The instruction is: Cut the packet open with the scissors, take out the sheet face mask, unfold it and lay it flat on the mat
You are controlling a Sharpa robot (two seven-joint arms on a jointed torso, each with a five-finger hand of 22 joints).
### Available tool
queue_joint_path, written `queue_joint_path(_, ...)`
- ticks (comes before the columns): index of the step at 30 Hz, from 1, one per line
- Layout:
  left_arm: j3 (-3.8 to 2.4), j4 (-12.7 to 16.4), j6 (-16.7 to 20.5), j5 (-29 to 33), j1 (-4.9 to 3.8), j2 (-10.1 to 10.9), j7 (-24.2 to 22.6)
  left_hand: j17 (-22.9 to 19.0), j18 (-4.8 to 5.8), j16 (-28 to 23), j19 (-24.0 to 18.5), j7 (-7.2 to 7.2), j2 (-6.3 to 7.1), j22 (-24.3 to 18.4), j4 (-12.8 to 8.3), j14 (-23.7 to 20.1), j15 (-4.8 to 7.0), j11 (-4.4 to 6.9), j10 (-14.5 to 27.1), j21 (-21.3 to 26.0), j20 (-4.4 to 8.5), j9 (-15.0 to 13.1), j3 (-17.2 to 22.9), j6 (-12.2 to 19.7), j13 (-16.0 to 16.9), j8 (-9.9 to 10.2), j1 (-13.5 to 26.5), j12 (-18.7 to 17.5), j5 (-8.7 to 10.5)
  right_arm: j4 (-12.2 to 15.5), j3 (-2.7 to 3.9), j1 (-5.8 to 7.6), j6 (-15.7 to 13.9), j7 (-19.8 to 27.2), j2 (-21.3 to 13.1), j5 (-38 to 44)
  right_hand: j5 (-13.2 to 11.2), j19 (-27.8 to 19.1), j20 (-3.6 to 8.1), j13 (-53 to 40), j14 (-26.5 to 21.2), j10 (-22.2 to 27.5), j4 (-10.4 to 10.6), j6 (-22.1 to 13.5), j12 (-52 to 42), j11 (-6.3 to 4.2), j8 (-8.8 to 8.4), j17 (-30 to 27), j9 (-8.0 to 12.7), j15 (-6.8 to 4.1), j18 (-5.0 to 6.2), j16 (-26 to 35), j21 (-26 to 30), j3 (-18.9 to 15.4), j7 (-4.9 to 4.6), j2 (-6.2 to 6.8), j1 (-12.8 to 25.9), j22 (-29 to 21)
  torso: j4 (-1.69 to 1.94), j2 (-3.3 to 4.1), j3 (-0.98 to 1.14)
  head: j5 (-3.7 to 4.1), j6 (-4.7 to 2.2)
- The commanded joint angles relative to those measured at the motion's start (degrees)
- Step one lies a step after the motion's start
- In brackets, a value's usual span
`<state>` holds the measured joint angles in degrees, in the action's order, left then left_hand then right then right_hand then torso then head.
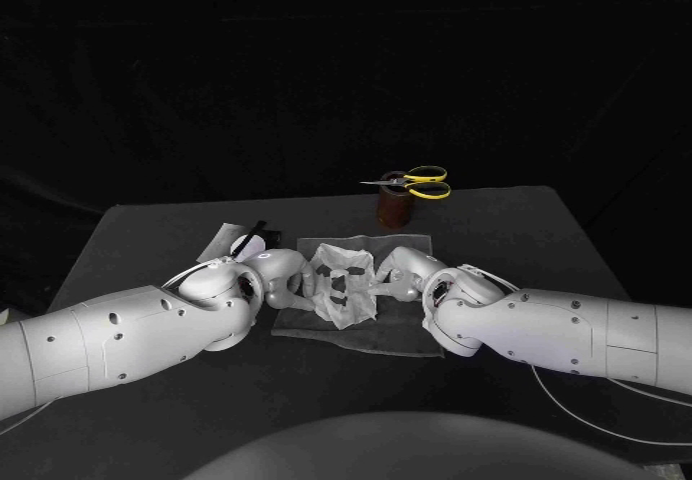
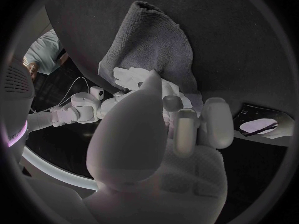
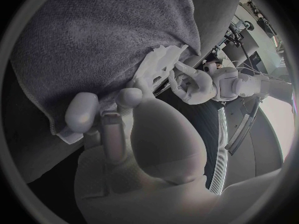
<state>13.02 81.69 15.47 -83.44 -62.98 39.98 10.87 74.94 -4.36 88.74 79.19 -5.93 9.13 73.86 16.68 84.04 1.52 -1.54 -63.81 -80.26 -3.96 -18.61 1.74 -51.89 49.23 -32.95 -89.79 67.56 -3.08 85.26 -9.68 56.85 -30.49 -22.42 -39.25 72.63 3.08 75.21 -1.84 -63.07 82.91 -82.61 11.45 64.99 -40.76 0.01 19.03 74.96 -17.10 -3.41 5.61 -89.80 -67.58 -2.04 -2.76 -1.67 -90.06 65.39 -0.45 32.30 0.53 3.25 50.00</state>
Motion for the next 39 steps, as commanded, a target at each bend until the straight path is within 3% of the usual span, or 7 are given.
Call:
queue_joint_path(1,-0.02,0.11,-1.54,-0.44,0.0,0.02,0.4,12.75,0.39,0.3,0.32,-0.04,-0.06,0.06,-0.12,5.2,0.3,-0.19,-0.38,-0.2,0.0,-0.08,-0.35,0.38,0.1,-0.28,-0.44,0.25,0.29,0.12,0.01,-0.03,-2.34,0.77,-0.22,0.03,-0.23,0.19,0.28,-26.93,7.09,-7.39,-2.47,0.52,-49.24,-1.77,0.34,15.04,-1.05,-1.54,0.3,-0.2,-0.3,3.04,0.29,-0.46,-2.46,0.18,-0.03,-0.04,-0.02,0.0,0.0)
queue_joint_path(11,-0.01,0.09,-2.19,-0.44,0.0,0.11,0.62,12.77,0.4,0.32,0.34,-0.08,-0.16,0.11,-0.08,5.21,0.28,-0.22,-0.52,-0.24,0.0,-0.09,-0.4,0.59,0.36,-0.32,-0.33,0.49,0.29,0.8,0.03,-0.02,-3.66,0.94,-1.96,-1.42,-0.24,0.22,0.37,-26.93,7.09,-7.39,-2.76,0.6,-49.24,-1.8,0.9,15.04,-1.68,-1.58,0.25,-0.2,-0.53,4.9,0.32,-0.16,-1.87,0.57,-0.01,-0.02,0.01,-0.02,0.0)
queue_joint_path(21,-0.01,0.09,-2.52,-0.42,0.0,0.2,0.74,12.78,0.39,0.32,0.31,-0.1,-0.21,0.08,-0.06,5.21,0.27,-0.24,-0.49,-0.23,0.0,-0.1,-0.42,0.68,0.33,-0.34,-0.27,0.52,0.3,2.25,0.06,0.02,-1.13,0.63,-4.15,-2.68,-0.14,-0.07,0.4,-26.93,7.09,-7.39,-4.25,-0.12,-49.24,-1.77,2.2,15.04,-3.73,-1.62,0.26,-0.2,-0.56,13.96,0.41,3.28,2.27,1.32,-0.05,-0.02,-0.01,0.16,0.0)
queue_joint_path(24,0.0,0.11,-2.59,-0.38,0.0,0.21,0.74,12.78,0.39,0.32,0.31,-0.1,-0.21,0.08,-0.06,5.21,0.27,-0.24,-0.49,-0.23,0.0,-0.1,-0.42,0.68,0.33,-0.34,-0.27,0.52,0.3,2.54,0.06,0.02,-1.98,1.81,-4.33,-3.74,-0.29,-0.73,0.35,-26.93,7.09,-7.39,-5.2,-1.41,-49.24,-1.71,2.25,15.04,-4.59,-1.52,0.47,-0.2,0.38,19.3,0.18,5.57,5.39,0.75,-0.02,-0.03,0.02,0.21,0.0)
queue_joint_path(28,0.0,0.14,-2.64,-0.28,0.0,0.2,0.68,12.78,0.41,0.32,0.36,-0.12,-0.29,0.15,-0.05,5.21,0.26,-0.25,-0.61,-0.28,-0.01,-0.11,-0.44,0.78,0.55,-0.36,-0.2,0.68,0.3,3.34,0.06,0.03,-3.43,5.01,-4.42,-5.04,0.18,-1.36,-0.73,-26.93,7.09,-7.39,-4.12,-6.62,-49.24,0.51,-1.57,15.04,-3.69,0.2,0.44,-0.2,1.32,19.1,-2.45,8.16,10.7,0.11,0.07,0.0,0.0,0.28,0.0)
queue_joint_path(31,-0.01,0.18,-2.68,-0.17,0.0,0.18,0.63,12.78,0.41,0.32,0.36,-0.12,-0.29,0.15,-0.05,5.21,0.26,-0.25,-0.61,-0.28,-0.01,-0.11,-0.44,0.78,0.55,-0.36,-0.2,0.68,0.3,4.1,0.06,0.02,-3.77,6.68,-4.28,-5.92,6.62,-1.33,-2.25,-26.93,7.09,-7.39,-3.38,-10.21,-49.24,2.44,-4.6,15.04,-2.94,1.96,0.4,-0.2,1.43,18.01,-4.57,10.79,14.2,0.27,0.02,0.02,-0.03,0.27,0.0)
queue_joint_path(39,-0.01,0.37,-2.81,-0.05,0.0,0.19,0.57,12.78,0.41,0.32,0.36,-0.12,-0.29,0.15,-0.05,5.21,0.26,-0.25,-0.61,-0.28,-0.01,-0.11,-0.44,0.78,0.55,-0.36,-0.2,0.68,0.3,5.0,0.06,-0.03,-5.31,6.52,-4.16,-7.57,14.9,-0.96,-3.46,-26.93,7.09,-7.39,-4.88,-11.26,-49.24,3.18,-6.47,15.04,-2.77,2.68,0.59,-0.2,1.06,19.18,-5.36,12.31,14.28,1.04,0.03,-0.02,-0.08,0.15,0.0)
